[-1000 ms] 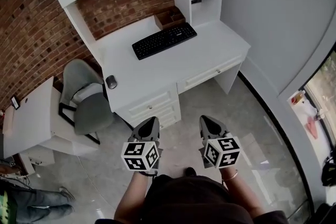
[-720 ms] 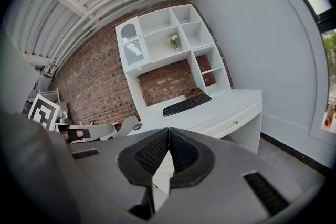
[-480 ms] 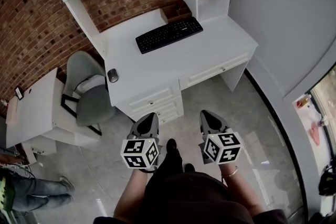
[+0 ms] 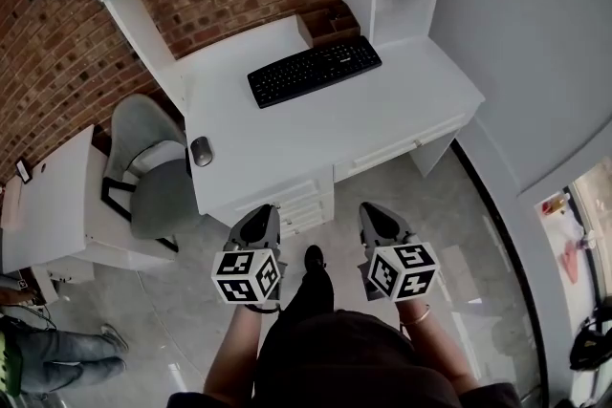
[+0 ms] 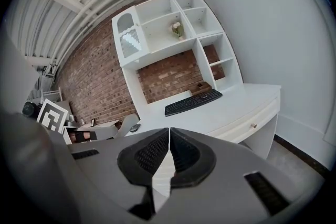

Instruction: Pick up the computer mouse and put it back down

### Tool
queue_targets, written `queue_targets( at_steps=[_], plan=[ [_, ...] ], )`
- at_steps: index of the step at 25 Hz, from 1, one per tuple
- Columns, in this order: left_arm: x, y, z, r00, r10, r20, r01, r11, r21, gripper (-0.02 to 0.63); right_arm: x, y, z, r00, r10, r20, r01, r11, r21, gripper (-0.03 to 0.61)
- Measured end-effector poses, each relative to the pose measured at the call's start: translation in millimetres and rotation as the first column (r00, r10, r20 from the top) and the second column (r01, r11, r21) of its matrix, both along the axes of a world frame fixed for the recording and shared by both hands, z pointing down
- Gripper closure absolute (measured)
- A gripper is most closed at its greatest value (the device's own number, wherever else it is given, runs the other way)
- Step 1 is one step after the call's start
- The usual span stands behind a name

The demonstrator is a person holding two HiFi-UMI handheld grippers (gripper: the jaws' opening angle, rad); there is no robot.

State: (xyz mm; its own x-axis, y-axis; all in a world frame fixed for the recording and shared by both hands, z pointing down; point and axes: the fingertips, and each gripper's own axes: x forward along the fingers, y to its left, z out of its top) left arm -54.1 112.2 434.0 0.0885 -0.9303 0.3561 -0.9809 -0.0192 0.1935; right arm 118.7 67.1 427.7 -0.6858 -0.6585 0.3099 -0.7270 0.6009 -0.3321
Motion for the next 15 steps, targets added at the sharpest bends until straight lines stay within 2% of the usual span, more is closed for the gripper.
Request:
queue_targets(
  at_steps=[5, 15],
  plan=[
    [-34, -43, 16, 1.000, 0.011, -0.013, -0.011, 0.999, -0.040, 0.575, -40, -47, 6, 1.000, -0.008, -0.014, 0.008, 1.000, -0.020, 0.575],
    [-109, -108, 36, 1.000, -0.020, -0.011, 0.019, 0.994, -0.108, 0.515, -123, -124, 12, 0.997, -0.055, -0.045, 0.053, 0.997, -0.051, 0.575]
  ],
)
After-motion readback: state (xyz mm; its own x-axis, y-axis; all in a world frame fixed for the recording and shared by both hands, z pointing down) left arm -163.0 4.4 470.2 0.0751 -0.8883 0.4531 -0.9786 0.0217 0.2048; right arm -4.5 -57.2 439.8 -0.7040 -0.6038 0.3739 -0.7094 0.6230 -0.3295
